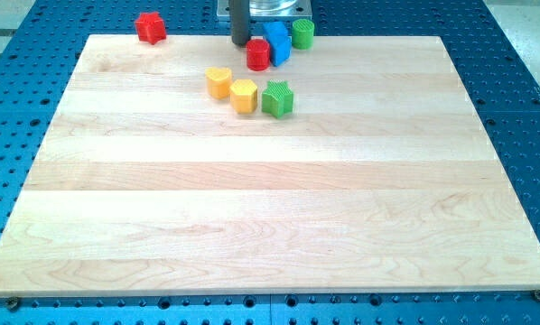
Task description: Push the red circle at the top right to the green star
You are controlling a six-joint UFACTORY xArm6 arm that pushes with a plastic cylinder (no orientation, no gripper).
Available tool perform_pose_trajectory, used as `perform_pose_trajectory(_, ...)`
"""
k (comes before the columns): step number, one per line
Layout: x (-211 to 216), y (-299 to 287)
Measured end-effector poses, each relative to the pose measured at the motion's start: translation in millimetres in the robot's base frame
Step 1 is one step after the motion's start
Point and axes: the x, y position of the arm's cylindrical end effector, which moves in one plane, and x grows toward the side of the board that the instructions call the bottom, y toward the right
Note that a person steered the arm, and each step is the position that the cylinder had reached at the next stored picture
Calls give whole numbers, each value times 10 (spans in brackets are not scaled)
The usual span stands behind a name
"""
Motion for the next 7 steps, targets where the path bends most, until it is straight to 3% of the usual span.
perform_pose_trajectory(3, 646, 307)
perform_pose_trajectory(4, 1038, 309)
perform_pose_trajectory(5, 890, 639)
perform_pose_trajectory(7, -28, 1375)
